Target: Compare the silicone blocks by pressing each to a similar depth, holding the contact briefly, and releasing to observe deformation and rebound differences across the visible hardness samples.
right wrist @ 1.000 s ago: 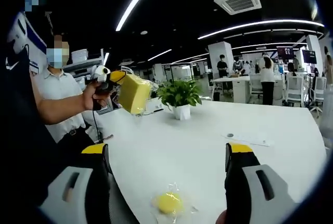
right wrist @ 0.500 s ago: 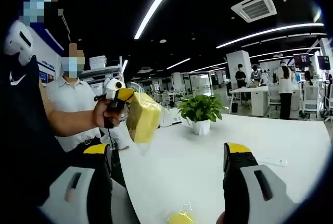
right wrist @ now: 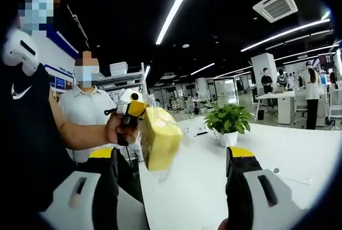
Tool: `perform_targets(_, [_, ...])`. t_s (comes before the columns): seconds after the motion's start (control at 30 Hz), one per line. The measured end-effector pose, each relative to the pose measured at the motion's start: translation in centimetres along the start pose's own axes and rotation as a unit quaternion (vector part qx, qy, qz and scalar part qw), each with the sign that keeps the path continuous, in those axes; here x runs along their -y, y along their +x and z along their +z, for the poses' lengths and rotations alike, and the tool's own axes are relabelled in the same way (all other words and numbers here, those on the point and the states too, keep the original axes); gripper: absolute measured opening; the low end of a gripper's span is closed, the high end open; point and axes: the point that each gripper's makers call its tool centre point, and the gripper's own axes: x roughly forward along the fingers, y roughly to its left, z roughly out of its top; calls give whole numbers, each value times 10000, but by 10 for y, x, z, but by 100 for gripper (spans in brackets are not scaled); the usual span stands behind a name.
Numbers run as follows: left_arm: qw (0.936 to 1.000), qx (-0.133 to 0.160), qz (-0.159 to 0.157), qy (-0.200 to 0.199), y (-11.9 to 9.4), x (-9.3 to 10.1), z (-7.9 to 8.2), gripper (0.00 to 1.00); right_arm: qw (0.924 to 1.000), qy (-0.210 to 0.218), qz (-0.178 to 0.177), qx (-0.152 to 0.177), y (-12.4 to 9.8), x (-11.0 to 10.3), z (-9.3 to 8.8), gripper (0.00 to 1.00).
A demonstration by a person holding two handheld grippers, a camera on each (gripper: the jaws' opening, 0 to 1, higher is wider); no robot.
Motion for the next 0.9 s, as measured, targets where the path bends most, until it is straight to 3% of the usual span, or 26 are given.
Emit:
perform_targets(0.2, [9999,-29,-109,-63,0,6,-2,0,9990,217,359,175,11,-11,7,68])
perform_targets(0.43, [9997,-5,-207,-121,4,11,-4,0,9973,277,682,-30,25,-21,-5,58])
perform_targets(0.9, [9990,15,-388,-207,8,18,-7,0,9910,516,1238,-20,32,-37,-4,33])
